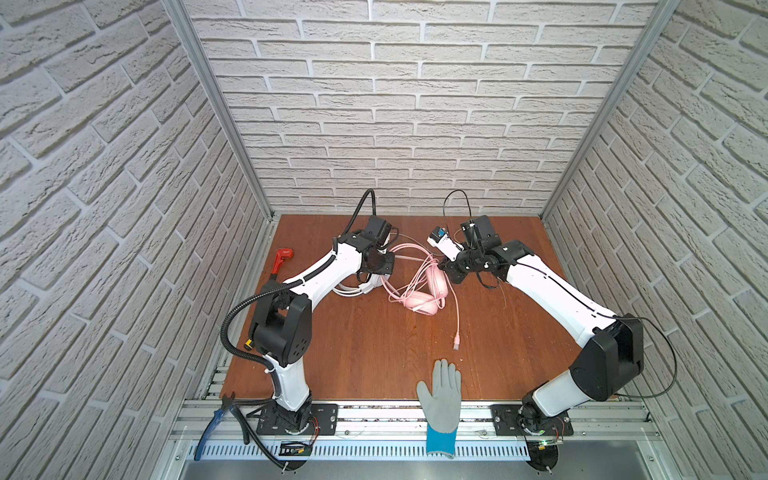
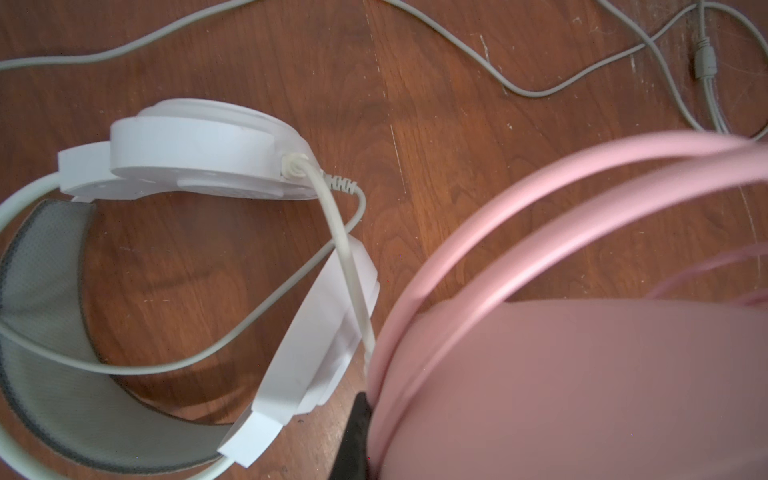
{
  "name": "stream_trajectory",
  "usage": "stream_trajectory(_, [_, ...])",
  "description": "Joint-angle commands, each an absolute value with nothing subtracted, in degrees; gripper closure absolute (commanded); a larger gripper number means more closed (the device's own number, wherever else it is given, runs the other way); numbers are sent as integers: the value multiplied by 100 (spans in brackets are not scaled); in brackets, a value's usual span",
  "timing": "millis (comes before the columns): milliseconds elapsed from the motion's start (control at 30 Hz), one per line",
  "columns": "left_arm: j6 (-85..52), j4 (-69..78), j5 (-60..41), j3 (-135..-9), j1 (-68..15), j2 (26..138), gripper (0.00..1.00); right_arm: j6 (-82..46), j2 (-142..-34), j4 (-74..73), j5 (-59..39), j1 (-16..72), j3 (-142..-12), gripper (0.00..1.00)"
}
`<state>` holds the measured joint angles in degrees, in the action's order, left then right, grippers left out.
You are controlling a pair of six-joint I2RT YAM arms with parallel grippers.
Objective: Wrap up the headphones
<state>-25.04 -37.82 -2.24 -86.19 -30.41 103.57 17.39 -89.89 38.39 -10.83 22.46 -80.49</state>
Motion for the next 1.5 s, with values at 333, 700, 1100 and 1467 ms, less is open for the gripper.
stream_trajectory(333, [-2309,-3622,-761,-8607,-3107,10100,100,787,-9353,3322,-354,1841,-8271,94])
stream_trajectory(700, [-2513,-3616,-547,-8647,-3103,10145,100,1286,-8925,2749,-1322,1793,-7683,94])
stream_trajectory(1100, [-3093,-3861,235,-8965,-3043,10314,100,2676,-7830,2393,-2684,1793,-6964,94])
stream_trajectory(1467, [-3709,-3666,504,-8992,-2982,10274,100,3475,-7637,3120,-3976,1833,-7206,94])
